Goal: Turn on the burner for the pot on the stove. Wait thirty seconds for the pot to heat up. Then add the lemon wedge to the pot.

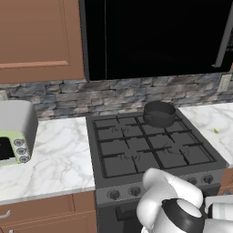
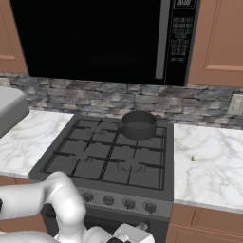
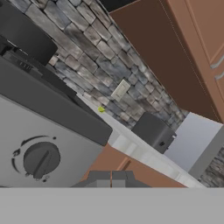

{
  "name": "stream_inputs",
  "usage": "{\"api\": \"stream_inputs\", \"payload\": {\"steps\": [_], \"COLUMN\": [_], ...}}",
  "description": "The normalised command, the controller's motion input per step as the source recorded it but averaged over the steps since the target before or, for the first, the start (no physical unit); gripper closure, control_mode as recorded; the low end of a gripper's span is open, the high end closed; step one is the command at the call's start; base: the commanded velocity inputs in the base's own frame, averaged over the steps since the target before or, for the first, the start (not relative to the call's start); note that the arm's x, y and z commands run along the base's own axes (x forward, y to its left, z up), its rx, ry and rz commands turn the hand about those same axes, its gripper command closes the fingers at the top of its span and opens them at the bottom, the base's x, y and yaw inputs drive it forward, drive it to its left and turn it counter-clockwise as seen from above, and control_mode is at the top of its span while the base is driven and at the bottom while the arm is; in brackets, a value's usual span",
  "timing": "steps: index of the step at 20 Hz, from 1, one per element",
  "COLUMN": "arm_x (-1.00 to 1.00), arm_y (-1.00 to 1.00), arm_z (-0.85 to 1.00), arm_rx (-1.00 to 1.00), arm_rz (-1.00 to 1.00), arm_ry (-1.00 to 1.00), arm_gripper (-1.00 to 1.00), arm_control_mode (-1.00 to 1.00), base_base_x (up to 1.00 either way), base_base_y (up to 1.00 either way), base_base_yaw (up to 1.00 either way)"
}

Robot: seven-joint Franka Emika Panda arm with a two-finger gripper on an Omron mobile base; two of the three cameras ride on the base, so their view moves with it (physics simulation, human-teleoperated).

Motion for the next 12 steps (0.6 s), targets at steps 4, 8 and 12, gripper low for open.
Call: {"api": "stream_inputs", "payload": {"steps": [4,8,12], "arm_x": [0.0,0.0,0.0], "arm_y": [0.0,0.0,0.0], "arm_z": [0.0,0.0,0.0], "arm_rx": [0.0,0.0,0.0], "arm_rz": [0.0,0.0,0.0], "arm_ry": [0.0,0.0,0.0], "arm_gripper": [1.0,1.0,1.0], "arm_control_mode": [-1.0,-1.0,-1.0], "base_base_x": [0.0,0.0,0.0], "base_base_y": [0.0,0.0,0.0], "base_base_yaw": [0.0,0.0,0.0]}}
